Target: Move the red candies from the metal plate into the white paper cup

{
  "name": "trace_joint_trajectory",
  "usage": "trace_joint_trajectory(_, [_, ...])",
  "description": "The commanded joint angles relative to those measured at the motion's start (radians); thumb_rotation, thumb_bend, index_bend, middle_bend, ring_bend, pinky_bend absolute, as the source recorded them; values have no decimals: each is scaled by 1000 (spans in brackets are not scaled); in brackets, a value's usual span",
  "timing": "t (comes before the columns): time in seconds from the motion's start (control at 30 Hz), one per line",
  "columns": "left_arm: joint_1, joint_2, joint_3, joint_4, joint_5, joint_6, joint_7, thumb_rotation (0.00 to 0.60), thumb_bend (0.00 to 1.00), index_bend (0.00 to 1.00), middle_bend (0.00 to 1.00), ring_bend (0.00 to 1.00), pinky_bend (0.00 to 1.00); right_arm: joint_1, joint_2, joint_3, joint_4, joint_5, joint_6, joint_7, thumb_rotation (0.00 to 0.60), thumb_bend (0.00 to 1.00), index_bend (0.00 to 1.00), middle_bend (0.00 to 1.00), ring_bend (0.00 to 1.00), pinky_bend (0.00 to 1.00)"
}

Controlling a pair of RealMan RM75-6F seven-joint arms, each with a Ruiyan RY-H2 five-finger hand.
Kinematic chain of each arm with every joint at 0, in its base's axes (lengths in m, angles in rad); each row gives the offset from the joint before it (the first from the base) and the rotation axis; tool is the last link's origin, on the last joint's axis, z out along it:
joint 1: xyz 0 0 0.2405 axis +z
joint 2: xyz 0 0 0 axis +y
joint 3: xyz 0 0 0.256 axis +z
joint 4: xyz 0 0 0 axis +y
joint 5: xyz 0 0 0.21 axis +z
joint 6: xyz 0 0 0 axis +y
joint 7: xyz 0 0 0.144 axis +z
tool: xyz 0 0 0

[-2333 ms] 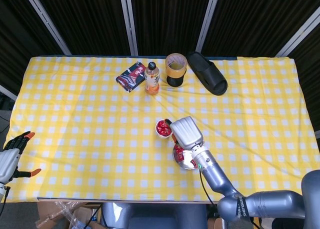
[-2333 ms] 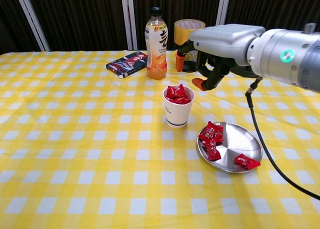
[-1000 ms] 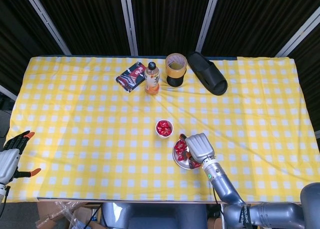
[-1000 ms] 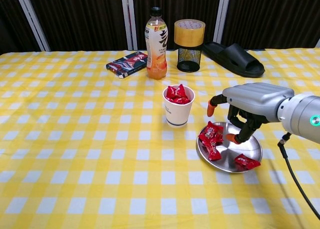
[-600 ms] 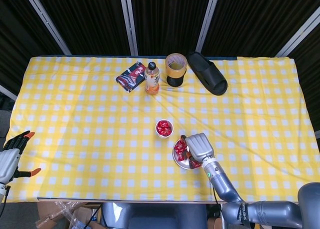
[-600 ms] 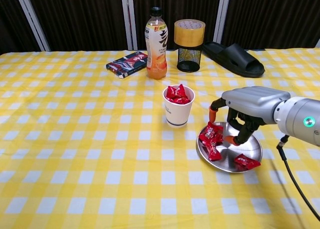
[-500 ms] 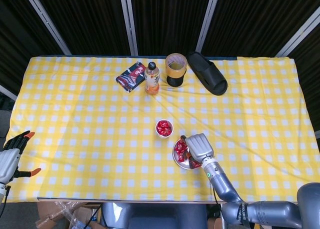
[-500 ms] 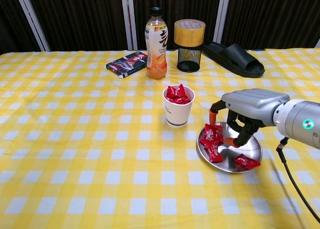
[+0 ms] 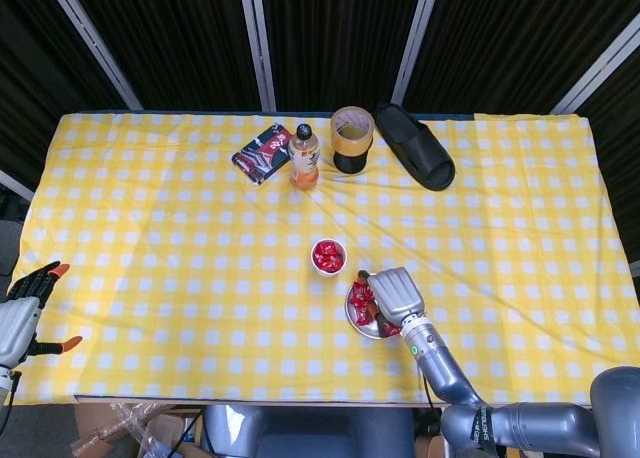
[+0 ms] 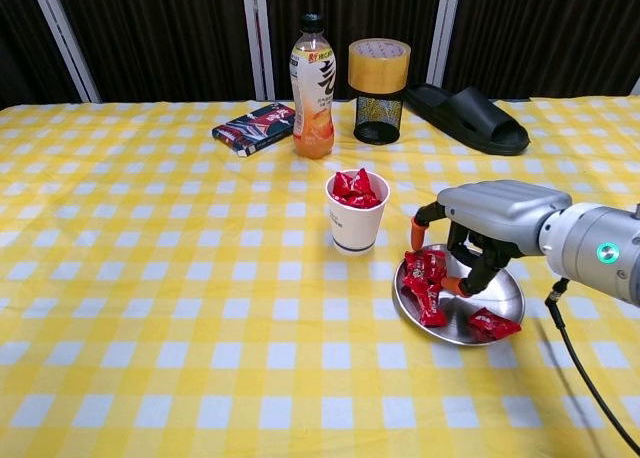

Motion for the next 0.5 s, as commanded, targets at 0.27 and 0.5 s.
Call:
trace_joint_trajectory(0.27, [1,-1,-1,-1,-3,1,1,600,69,24,0,0,0,0,-6,0,-2,2,-10,-4,600,406,295,829,942,998])
trace_joint_trajectory(0.5, [1,0,-2,0,-3,3,-1,600,70,25,0,0,0,3,-17,-2,6,9,-17,-13,600,405,295,829,942,998])
